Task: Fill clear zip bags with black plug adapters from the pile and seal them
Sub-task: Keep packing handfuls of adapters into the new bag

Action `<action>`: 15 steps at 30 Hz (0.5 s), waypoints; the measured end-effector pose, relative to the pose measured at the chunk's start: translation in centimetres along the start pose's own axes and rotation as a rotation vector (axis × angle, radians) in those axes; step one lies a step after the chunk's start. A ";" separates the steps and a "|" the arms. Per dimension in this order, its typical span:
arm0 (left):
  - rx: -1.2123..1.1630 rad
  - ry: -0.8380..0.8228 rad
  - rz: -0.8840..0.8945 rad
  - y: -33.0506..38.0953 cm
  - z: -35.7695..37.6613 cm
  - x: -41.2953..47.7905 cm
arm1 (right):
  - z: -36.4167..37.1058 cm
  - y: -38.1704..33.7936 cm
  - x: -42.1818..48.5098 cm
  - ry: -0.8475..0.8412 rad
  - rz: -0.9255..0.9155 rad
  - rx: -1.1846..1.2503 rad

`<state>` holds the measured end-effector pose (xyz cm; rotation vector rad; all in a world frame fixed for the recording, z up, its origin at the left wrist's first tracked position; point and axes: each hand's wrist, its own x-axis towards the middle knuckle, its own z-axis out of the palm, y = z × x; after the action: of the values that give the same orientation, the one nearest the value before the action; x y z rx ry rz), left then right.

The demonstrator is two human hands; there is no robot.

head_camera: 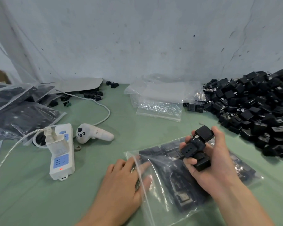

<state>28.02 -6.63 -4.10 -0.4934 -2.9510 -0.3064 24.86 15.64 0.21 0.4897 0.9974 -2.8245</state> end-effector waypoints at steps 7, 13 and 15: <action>-0.404 0.377 -0.172 -1.8 -1.7 -1.7 | 0.7 0.6 -0.9 -0.011 -0.027 -0.028; -1.039 0.319 -0.155 2.9 -3.9 -0.3 | 2.7 2.3 -2.4 -0.039 -0.139 -0.167; -1.088 0.217 -0.110 4.6 -3.6 0.0 | 3.2 3.3 -2.7 -0.026 -0.145 -0.246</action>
<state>29.94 -3.18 0.23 -0.3367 -2.3496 -1.8440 27.28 11.02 1.49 0.3658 1.4041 -2.7646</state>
